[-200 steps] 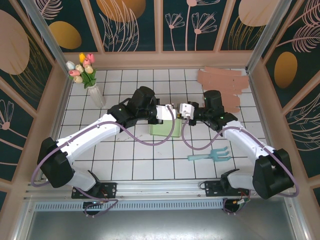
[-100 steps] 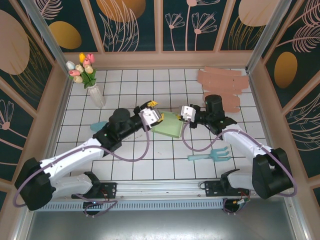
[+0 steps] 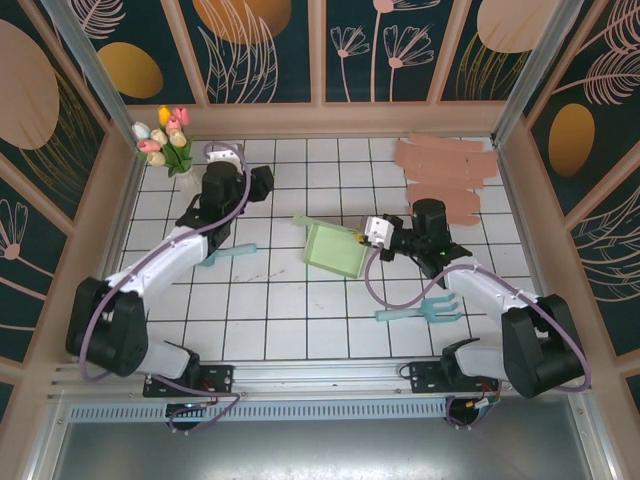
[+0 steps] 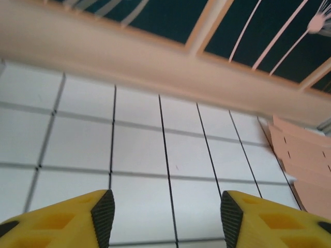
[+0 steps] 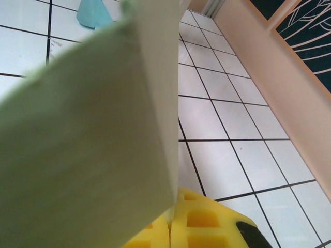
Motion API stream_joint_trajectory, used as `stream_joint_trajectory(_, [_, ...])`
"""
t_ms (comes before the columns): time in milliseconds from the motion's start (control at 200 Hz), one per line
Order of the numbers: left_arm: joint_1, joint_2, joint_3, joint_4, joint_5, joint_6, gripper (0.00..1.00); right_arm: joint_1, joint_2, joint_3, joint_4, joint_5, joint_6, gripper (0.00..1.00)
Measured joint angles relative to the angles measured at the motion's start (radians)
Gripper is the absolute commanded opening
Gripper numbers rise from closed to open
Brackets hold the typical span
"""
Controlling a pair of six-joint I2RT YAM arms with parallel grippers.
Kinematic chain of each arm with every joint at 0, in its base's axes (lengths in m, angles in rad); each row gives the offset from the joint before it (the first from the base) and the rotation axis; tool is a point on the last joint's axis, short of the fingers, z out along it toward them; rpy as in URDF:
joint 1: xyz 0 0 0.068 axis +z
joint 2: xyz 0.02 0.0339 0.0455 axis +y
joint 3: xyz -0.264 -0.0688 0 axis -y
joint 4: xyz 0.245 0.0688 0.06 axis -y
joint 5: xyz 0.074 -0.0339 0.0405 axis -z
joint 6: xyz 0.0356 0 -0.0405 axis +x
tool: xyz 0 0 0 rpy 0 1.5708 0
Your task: Fold the paper box
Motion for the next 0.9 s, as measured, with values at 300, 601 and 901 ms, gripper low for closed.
stream_joint_trajectory(300, [-0.041,0.068,-0.019,-0.02,0.196,-0.258,0.61,0.0,0.025,-0.012,0.081,-0.001,0.022,0.0])
stream_joint_trajectory(601, [-0.151,0.173,-0.011,0.013,0.266,-0.343,0.62,0.0,0.063,-0.05,0.119,0.004,0.034,0.0])
stream_joint_trajectory(901, [-0.195,0.124,-0.058,0.065,0.254,-0.409,0.66,0.013,0.067,-0.065,0.158,0.027,0.032,0.0])
